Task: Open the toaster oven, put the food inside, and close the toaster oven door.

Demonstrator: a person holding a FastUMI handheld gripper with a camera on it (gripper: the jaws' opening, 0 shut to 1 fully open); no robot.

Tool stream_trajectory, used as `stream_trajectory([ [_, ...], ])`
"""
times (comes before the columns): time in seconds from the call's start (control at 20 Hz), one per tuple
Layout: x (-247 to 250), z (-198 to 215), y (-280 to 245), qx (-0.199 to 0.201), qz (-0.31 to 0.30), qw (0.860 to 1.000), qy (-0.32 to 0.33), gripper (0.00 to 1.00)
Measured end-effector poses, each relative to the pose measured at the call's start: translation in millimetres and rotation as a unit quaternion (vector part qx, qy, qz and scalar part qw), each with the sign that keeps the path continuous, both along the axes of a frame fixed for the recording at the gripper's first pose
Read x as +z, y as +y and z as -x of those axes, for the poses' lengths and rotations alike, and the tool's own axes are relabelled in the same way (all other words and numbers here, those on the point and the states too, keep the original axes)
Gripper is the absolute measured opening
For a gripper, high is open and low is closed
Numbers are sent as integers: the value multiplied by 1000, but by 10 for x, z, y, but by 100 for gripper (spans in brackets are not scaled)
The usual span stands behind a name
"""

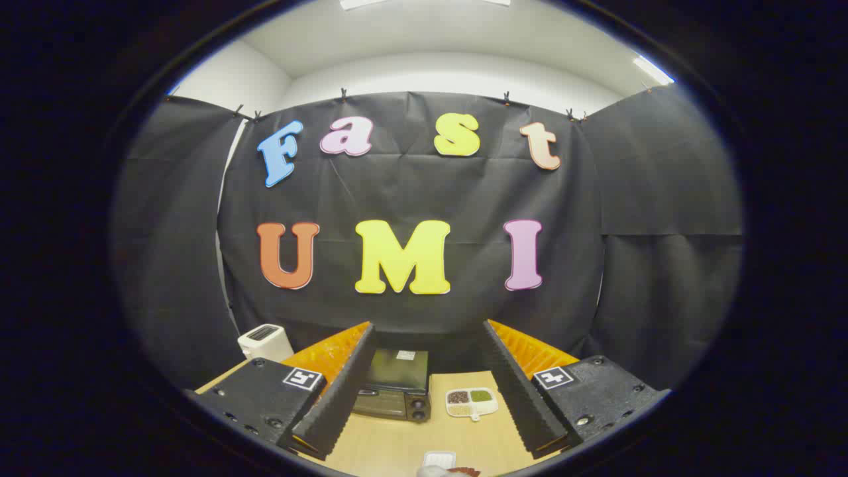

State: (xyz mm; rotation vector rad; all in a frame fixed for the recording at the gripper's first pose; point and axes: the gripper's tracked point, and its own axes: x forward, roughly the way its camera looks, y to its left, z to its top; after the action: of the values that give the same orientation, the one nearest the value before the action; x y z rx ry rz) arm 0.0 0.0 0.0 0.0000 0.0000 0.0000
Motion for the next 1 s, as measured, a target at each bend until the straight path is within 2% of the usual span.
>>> stream_trajectory([
  [0.7, 46, 33, -149, -36, -4, 999, -8, 100],
  [0.85, -29, -102, -92, -52, -1, 999, -4, 100],
  [1.0, -143, -302, 121, -48, -5, 999, -2, 100],
])
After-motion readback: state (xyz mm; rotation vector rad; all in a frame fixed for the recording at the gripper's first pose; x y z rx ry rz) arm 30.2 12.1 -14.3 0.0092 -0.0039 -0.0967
